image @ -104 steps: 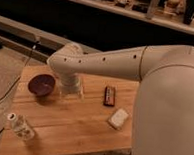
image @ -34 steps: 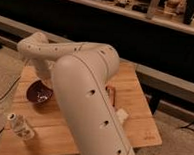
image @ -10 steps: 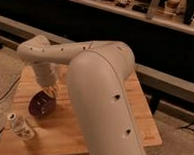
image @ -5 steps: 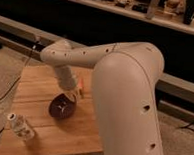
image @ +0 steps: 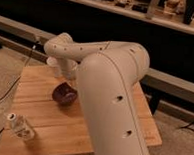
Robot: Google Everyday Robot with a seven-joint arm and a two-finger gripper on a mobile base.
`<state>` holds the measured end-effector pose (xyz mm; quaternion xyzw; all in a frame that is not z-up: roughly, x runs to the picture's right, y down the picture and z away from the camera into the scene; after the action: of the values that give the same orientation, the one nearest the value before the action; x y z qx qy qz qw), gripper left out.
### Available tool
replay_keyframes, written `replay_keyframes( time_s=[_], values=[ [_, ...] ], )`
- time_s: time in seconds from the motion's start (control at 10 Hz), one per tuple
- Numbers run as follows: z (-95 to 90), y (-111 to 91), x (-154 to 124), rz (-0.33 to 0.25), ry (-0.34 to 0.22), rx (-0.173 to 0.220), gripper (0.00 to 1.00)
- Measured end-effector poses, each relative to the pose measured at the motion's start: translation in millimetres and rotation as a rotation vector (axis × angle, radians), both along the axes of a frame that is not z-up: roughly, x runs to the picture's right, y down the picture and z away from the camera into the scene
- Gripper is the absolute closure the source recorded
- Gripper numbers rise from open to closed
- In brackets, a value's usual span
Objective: Drag the ceramic bowl in a circle
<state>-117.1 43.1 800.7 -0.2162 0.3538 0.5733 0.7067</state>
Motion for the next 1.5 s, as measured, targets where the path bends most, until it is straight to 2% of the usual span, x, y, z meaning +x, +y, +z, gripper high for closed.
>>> replay_keyframes(
  time_s=[0.3,0.5,0.6,0.8,0.9,1.0,1.3,1.5],
  values=[
    [9.5,0,-62,-0.015,-0.081,-0.005,1.00],
    [-2.3,10,-88,-0.039,-0.145,-0.023,1.00],
    [-18.3,23,-99,-0.064,-0.193,-0.047,1.00],
    [-46.4,44,-91,-0.086,-0.232,-0.094,1.00],
    [-55.7,51,-81,-0.090,-0.233,-0.109,1.00],
    [-65.8,58,-57,-0.092,-0.215,-0.130,1.00],
    [-61.3,49,-1,-0.047,-0.128,-0.127,1.00],
    [-47.0,33,14,-0.012,-0.090,-0.104,1.00]
  ],
)
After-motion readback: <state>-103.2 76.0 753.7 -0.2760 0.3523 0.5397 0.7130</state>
